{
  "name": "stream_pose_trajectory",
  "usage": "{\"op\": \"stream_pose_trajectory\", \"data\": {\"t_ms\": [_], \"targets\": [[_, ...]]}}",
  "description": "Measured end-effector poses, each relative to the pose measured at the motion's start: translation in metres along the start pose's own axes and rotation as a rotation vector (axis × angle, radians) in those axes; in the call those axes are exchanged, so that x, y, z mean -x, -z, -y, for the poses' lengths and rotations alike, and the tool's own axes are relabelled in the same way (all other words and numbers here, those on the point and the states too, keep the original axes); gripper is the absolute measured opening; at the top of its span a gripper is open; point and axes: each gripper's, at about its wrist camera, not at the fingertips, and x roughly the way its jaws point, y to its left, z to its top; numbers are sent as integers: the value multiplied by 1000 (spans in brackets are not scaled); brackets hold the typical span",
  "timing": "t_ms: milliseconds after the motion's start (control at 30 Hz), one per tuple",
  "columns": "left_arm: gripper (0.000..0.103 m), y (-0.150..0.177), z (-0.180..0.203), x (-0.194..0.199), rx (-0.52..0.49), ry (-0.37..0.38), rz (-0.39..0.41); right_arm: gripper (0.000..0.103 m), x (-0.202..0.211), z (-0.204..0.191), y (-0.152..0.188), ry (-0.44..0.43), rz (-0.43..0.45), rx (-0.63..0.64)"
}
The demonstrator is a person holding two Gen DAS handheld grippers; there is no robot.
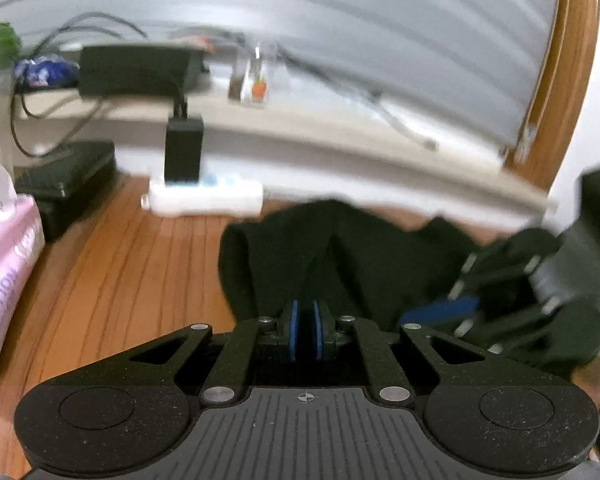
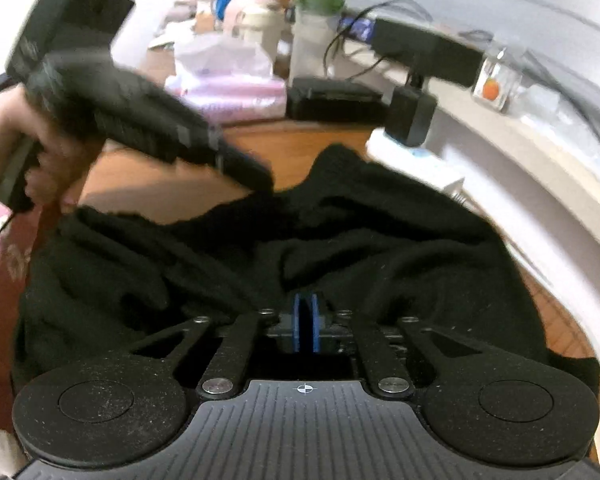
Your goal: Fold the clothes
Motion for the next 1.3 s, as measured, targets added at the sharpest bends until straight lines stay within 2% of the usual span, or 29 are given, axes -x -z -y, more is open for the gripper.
{"op": "stream_pose_trajectory", "data": {"t_ms": [100, 167, 433, 500, 567, 667, 967, 1300], "targets": [[9, 4, -6, -12, -10, -20, -38, 18, 18, -9, -4, -16, 48, 3], [9, 5, -9, -15, -3, -16, -38, 29, 27, -19, -6, -46, 70, 10], [8, 6, -3, -22, -59, -60, -43, 32, 52, -102, 0, -129, 128, 165], [8, 4, -3, -25, -60, -69, -45, 34, 54, -122, 3, -157, 128, 205], [8, 2, -4, -28, -59, -76, -45, 41, 54, -142, 9, -174, 123, 255], [8, 0, -5, -30, -56, -81, -46, 42, 49, -166, 17, -189, 98, 318], [8, -1, -6, -31, -45, -83, -53, 57, 29, -191, 30, -138, 58, 406], [8, -1, -8, -30, -24, -75, -53, 56, 13, -215, 49, 3, 89, 600]]}}
